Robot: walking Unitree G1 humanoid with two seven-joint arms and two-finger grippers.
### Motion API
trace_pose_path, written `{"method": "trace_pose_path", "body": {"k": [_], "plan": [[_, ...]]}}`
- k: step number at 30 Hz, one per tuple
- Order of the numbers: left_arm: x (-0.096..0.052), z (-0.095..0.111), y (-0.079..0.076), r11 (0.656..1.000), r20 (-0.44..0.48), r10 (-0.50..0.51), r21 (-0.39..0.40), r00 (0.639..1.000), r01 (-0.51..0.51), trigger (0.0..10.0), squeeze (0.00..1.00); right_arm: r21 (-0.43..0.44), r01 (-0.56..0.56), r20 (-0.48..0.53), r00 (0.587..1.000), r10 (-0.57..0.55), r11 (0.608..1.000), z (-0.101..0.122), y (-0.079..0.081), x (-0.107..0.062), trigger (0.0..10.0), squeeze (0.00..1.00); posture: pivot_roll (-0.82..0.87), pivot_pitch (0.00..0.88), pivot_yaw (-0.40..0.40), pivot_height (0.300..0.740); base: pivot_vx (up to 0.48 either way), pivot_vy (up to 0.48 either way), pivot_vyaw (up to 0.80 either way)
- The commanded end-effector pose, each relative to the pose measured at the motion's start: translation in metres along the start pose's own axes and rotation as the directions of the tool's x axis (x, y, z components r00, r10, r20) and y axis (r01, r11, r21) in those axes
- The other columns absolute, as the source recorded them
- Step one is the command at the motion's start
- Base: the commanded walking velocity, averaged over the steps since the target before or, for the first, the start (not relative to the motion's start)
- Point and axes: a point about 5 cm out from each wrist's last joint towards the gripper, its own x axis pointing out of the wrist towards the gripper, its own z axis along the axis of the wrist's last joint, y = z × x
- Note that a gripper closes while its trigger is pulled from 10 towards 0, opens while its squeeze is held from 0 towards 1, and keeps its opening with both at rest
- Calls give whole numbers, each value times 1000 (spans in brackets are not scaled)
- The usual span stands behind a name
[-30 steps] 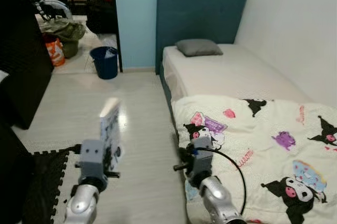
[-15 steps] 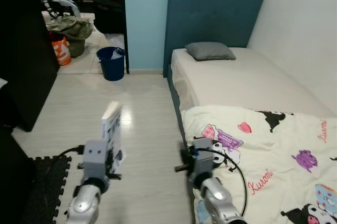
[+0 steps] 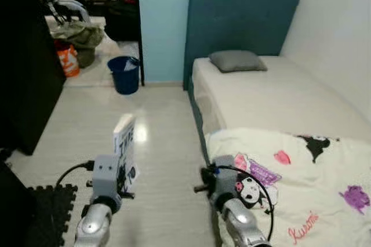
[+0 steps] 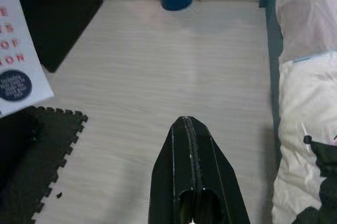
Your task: Clean up the room
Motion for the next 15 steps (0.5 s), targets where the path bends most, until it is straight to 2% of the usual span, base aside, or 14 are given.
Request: {"method": "trace_pose_path", "body": {"k": [1,15], "plan": [[1,2,-5,1000,20,-15,1,1000,15,10000,0,1,27,-9,1000,-27,1000,-3,-9,-4,10000,0,20,83,-30,740,360,0,0],[0,3,-6,1000,30,-10,-4,1000,10,10000,0,-2,16,-9,1000,-16,1000,-3,-6,-3,10000,0,26,70,-40,740,360,0,0]]}}
